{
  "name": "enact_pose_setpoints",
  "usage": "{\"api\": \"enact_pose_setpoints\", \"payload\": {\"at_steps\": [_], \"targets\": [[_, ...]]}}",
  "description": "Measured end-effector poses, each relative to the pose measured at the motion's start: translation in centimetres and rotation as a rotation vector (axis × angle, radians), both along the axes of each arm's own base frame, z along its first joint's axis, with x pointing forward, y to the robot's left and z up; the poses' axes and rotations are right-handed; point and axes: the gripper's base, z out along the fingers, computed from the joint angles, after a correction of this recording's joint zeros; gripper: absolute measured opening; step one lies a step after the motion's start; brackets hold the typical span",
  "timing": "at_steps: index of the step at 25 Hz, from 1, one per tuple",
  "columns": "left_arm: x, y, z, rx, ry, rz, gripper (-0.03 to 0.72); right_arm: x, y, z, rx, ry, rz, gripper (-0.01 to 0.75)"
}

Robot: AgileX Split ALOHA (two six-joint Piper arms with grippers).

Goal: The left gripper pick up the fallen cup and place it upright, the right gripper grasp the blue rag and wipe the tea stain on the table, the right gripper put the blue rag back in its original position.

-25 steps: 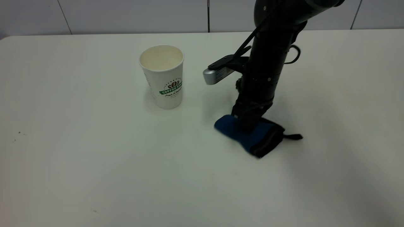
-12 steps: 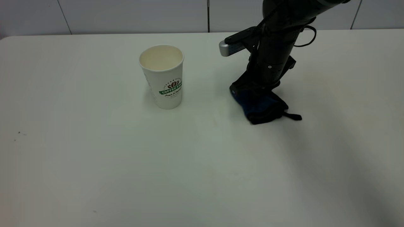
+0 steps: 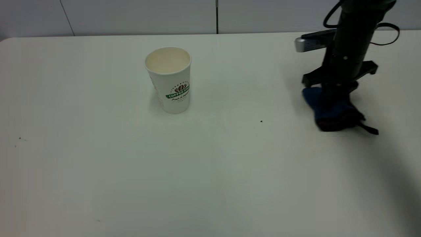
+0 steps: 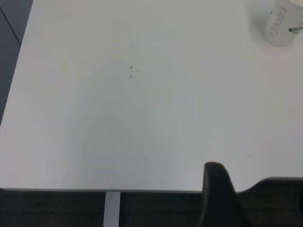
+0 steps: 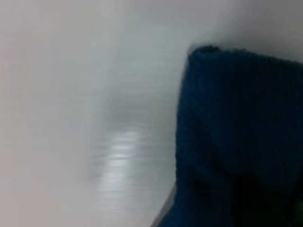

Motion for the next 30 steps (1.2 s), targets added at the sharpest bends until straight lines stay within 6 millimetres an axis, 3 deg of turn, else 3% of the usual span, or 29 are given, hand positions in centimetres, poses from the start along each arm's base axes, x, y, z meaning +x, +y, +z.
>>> {"api": "enact_pose_setpoints", "payload": {"at_steps": [4, 7, 10, 12, 14, 18, 22, 25, 27, 30], "targets": [[0.0, 0.0, 0.0, 0.0, 0.001, 0.0, 0.442, 0.1, -1.4, 0.1, -0.016, -0.002, -0.045, 0.155], [0.0, 0.0, 0.0, 0.0, 0.001, 0.0, 0.442, 0.2, -1.3, 0.9, -0.014, -0.011, -0.048, 0.305], [0.0, 0.0, 0.0, 0.001, 0.001, -0.001, 0.442, 0.3, -1.1, 3.5, -0.005, -0.033, -0.053, 0.469], [0.0, 0.0, 0.0, 0.001, 0.001, -0.001, 0.442, 0.5, -1.1, 6.8, 0.0, -0.071, -0.055, 0.553], [0.0, 0.0, 0.0, 0.0, 0.001, 0.0, 0.442, 0.5, -1.1, 10.6, 0.007, -0.119, -0.058, 0.591], [0.0, 0.0, 0.0, 0.001, 0.002, -0.001, 0.442, -0.8, -1.2, 19.4, 0.02, -0.224, -0.063, 0.584], [0.0, 0.0, 0.0, 0.001, 0.002, -0.001, 0.442, -4.9, -1.4, 27.1, 0.034, -0.284, -0.067, 0.55], [0.0, 0.0, 0.0, 0.001, 0.002, -0.001, 0.442, -9.9, -1.7, 31.0, 0.037, -0.313, -0.067, 0.545], [0.0, 0.0, 0.0, 0.001, 0.002, -0.001, 0.442, -13.9, -1.9, 32.3, 0.037, -0.318, -0.067, 0.545], [0.0, 0.0, 0.0, 0.001, 0.002, -0.001, 0.442, -20.2, -2.2, 32.3, 0.053, -0.293, -0.078, 0.545]]}}
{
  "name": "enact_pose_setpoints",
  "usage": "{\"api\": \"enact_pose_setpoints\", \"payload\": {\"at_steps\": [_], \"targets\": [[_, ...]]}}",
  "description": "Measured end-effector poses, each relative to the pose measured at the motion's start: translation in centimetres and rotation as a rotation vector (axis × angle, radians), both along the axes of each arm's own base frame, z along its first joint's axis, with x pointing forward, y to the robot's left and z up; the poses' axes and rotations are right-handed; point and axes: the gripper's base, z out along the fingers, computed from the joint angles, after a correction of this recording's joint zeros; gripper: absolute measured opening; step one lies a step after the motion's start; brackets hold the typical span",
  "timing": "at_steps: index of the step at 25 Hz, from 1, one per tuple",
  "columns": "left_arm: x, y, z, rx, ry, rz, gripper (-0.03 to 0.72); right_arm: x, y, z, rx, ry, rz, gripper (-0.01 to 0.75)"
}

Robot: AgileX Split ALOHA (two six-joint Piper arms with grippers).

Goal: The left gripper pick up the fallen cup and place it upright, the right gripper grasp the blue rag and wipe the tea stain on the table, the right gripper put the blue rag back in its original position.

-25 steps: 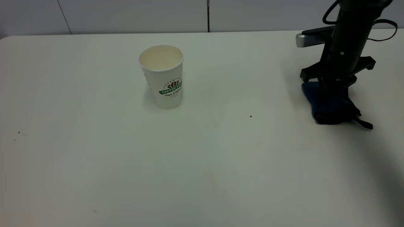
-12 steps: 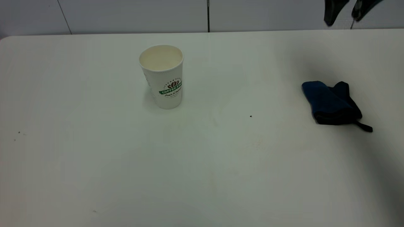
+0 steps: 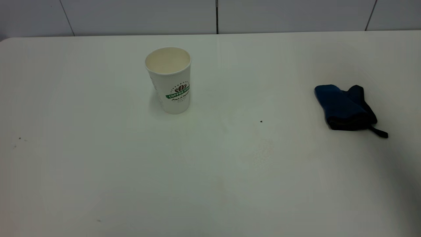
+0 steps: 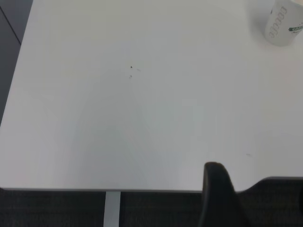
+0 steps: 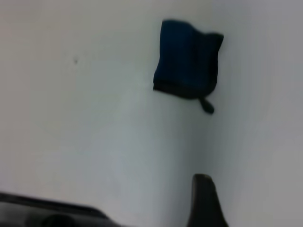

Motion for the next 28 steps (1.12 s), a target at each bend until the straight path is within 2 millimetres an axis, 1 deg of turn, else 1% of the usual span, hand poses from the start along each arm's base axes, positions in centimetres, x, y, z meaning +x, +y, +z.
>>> {"api": "enact_pose_setpoints", "payload": {"at_steps": [1, 2, 4, 5, 6, 7, 11, 14, 16, 18, 28], "targets": [[0.0, 0.0, 0.0, 0.0, 0.0, 0.0, 0.442, -2.1, 0.0, -0.7, 0.015, 0.034, -0.008, 0.545], [0.0, 0.0, 0.0, 0.0, 0.0, 0.0, 0.442, -4.3, -0.1, -0.7, 0.026, 0.044, -0.014, 0.545], [0.0, 0.0, 0.0, 0.0, 0.0, 0.0, 0.442, -8.8, -0.3, -1.7, 0.036, 0.071, -0.019, 0.545], [0.0, 0.0, 0.0, 0.0, 0.0, 0.0, 0.442, -10.6, -0.4, -2.3, 0.034, 0.091, -0.02, 0.545], [0.0, 0.0, 0.0, 0.0, 0.0, 0.0, 0.442, -12.3, -0.5, -2.5, 0.034, 0.083, -0.026, 0.545], [0.0, 0.0, 0.0, 0.0, 0.0, 0.0, 0.442, -13.9, -0.7, -2.9, 0.032, 0.075, -0.032, 0.545], [0.0, 0.0, 0.0, 0.0, 0.0, 0.0, 0.442, -18.2, -1.0, -4.0, 0.045, -0.018, -0.063, 0.545], [0.0, 0.0, 0.0, -0.001, 0.0, 0.001, 0.442, -20.5, -1.2, -5.3, 0.053, -0.099, -0.062, 0.545], [0.0, 0.0, 0.0, -0.002, 0.0, 0.001, 0.442, -21.7, -1.3, -6.6, 0.054, -0.126, -0.062, 0.545], [0.0, 0.0, 0.0, -0.002, 0.0, 0.001, 0.442, -22.3, -1.4, -7.1, 0.049, -0.172, -0.063, 0.545], [0.0, 0.0, 0.0, -0.001, 0.0, 0.001, 0.442, -23.7, -1.5, -6.7, 0.056, -0.301, -0.061, 0.545]]}}
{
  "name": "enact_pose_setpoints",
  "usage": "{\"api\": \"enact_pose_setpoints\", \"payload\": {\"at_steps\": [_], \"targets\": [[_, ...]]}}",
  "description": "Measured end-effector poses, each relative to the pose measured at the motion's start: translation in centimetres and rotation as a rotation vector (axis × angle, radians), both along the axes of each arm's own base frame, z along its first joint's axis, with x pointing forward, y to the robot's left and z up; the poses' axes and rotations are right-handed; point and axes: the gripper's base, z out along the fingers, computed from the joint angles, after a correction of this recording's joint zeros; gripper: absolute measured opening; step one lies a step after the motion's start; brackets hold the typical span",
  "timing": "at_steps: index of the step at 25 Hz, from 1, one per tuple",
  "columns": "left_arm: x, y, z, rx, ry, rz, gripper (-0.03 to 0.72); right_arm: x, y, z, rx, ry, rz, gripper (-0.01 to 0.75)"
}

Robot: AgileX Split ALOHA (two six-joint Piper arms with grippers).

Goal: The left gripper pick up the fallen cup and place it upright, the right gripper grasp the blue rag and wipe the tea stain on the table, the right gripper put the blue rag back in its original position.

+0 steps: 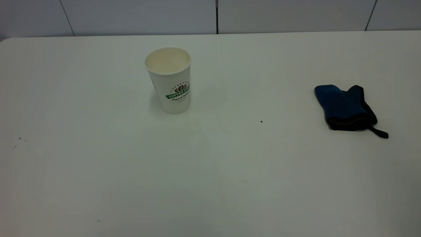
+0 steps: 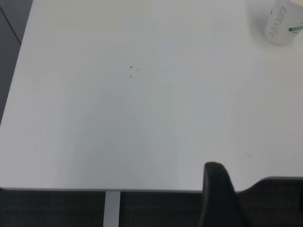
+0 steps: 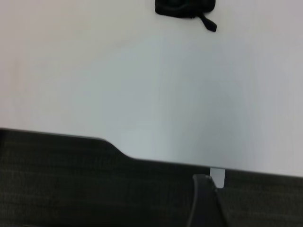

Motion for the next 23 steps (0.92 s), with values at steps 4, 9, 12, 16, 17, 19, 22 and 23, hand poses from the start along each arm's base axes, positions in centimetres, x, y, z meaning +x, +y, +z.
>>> {"api": "enact_pose_setpoints", "payload": {"at_steps": [4, 9, 12, 16, 17, 19, 22, 23], "targets": [[0.0, 0.0, 0.0, 0.0, 0.0, 0.0, 0.442, -1.5, -0.1, 0.3, 0.007, -0.112, 0.0, 0.545], [0.0, 0.0, 0.0, 0.0, 0.0, 0.0, 0.442, -3.9, -0.2, 0.5, 0.017, -0.273, 0.0, 0.545], [0.0, 0.0, 0.0, 0.0, 0.0, 0.0, 0.442, -4.4, -0.3, 0.4, 0.019, -0.297, 0.0, 0.545], [0.0, 0.0, 0.0, 0.001, 0.0, -0.001, 0.442, -4.4, -0.3, 0.4, 0.02, -0.297, 0.001, 0.545], [0.0, 0.0, 0.0, 0.001, 0.0, -0.001, 0.442, -4.4, -0.3, 0.4, 0.02, -0.297, 0.001, 0.545], [0.0, 0.0, 0.0, 0.001, 0.0, -0.001, 0.442, -4.4, -0.3, 0.4, 0.02, -0.297, 0.001, 0.545], [0.0, 0.0, 0.0, 0.001, 0.0, -0.001, 0.442, -4.4, -0.3, 0.4, 0.02, -0.297, 0.001, 0.545], [0.0, 0.0, 0.0, 0.001, 0.0, -0.001, 0.442, -4.4, -0.3, 0.4, 0.02, -0.297, 0.001, 0.545]]}}
